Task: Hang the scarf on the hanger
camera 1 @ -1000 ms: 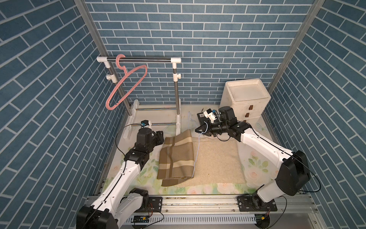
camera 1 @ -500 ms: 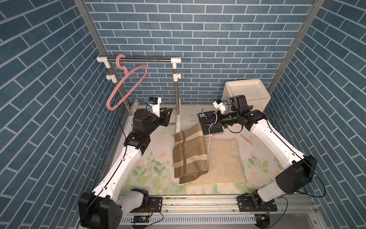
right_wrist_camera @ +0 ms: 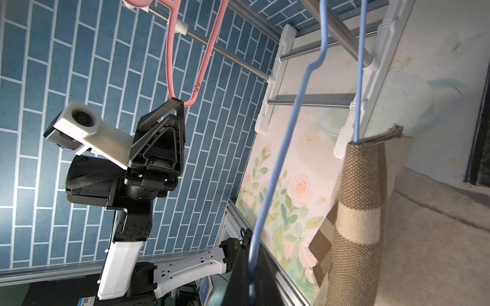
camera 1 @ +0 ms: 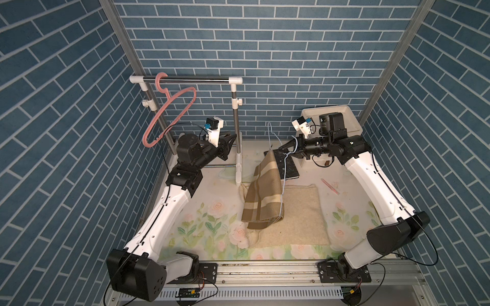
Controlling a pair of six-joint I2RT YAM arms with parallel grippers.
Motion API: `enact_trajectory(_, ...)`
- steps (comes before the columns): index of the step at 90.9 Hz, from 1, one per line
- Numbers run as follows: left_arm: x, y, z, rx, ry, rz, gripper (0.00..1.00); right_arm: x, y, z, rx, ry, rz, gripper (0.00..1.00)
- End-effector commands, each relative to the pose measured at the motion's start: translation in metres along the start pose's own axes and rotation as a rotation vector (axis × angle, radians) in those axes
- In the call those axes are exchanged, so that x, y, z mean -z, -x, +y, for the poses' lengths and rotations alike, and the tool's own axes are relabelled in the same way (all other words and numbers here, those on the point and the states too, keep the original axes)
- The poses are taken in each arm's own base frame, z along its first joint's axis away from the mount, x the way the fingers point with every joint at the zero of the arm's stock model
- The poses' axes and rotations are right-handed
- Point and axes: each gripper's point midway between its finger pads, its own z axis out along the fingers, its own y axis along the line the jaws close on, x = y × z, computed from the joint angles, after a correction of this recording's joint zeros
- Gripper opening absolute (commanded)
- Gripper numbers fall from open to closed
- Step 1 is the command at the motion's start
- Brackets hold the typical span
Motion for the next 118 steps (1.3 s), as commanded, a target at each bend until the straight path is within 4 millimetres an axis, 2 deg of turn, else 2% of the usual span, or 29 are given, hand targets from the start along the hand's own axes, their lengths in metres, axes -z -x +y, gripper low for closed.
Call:
enact_trajectory(1, -0.003, 0.002, -0.007, -0.026, -0.039, 0.001, 0.32, 0.017, 0.007, 0.020, 0.075, 0.038, -0.026, 0.00)
enact_trajectory(15, -0.006, 0.001, -0.010, -0.028, -0.060, 0.000, 0.32, 0.025, 0.009, 0.020, 0.078, 0.038, -0.039, 0.00)
enact_trajectory(28, -0.008, 0.003, -0.027, -0.060, -0.128, -0.033, 0.31, 0.018, -0.001, 0.000, 0.059, -0.006, -0.006, 0.00)
enact_trajectory(42, -0.021, -0.002, -0.058, -0.151, -0.204, -0.042, 0.31, 0.007, -0.016, -0.023, 0.032, -0.028, 0.034, 0.00)
enact_trajectory(56, -0.045, -0.021, -0.099, -0.283, -0.302, -0.020, 0.33, -0.006, -0.037, -0.037, 0.004, -0.002, 0.089, 0.00)
enact_trajectory(70, -0.060, -0.044, -0.123, -0.383, -0.387, -0.008, 0.35, -0.012, -0.050, -0.035, 0.006, 0.023, 0.117, 0.00)
enact_trajectory(87, -0.059, -0.068, -0.138, -0.534, -0.453, -0.033, 0.43, -0.022, -0.063, -0.026, 0.021, 0.060, 0.163, 0.00)
enact_trajectory(97, -0.061, -0.081, -0.139, -0.576, -0.466, -0.004, 0.48, -0.028, -0.066, -0.021, 0.035, 0.074, 0.179, 0.00)
enact_trajectory(118, -0.063, -0.103, -0.139, -0.632, -0.494, 0.059, 0.48, -0.036, -0.071, -0.007, 0.061, 0.108, 0.206, 0.00)
